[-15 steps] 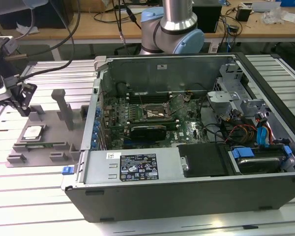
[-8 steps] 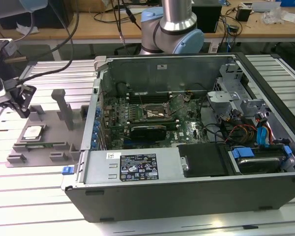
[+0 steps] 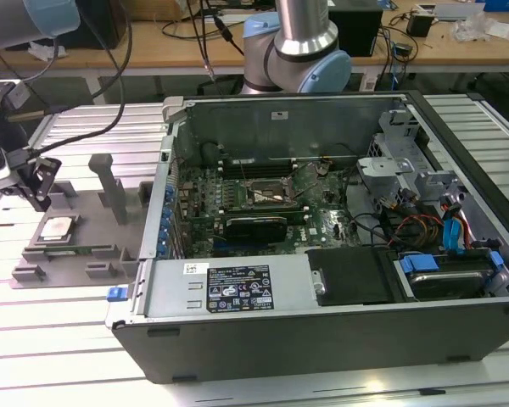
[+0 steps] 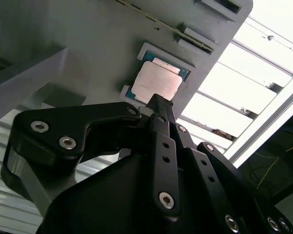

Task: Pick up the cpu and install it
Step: 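Pick up the cpu and move it towards the insertion slot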

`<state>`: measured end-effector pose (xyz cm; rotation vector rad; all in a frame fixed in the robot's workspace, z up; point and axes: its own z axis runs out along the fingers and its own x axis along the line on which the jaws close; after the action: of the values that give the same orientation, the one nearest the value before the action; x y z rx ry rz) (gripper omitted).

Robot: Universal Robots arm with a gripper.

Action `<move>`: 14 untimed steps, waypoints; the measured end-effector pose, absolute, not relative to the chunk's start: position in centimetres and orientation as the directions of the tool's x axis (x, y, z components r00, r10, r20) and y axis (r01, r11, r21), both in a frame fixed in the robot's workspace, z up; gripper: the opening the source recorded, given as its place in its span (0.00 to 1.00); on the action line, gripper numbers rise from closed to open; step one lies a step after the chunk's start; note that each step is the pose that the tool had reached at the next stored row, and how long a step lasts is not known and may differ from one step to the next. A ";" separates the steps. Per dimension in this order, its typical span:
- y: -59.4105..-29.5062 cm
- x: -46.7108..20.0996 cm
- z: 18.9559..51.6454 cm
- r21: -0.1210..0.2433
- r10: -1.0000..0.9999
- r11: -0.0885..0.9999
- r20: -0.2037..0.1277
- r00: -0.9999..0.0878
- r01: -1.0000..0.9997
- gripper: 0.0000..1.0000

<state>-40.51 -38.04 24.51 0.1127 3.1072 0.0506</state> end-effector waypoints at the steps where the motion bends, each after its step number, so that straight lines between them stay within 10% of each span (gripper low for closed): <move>1: -38.1 -40.5 24.3 0.034 0.072 0.997 -0.031 -0.997 0.071 0.11; 14: -38.3 -40.6 21.7 0.034 0.063 0.997 -0.031 -0.998 0.062 0.11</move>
<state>-40.63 -38.33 21.70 0.0979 3.1079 0.0508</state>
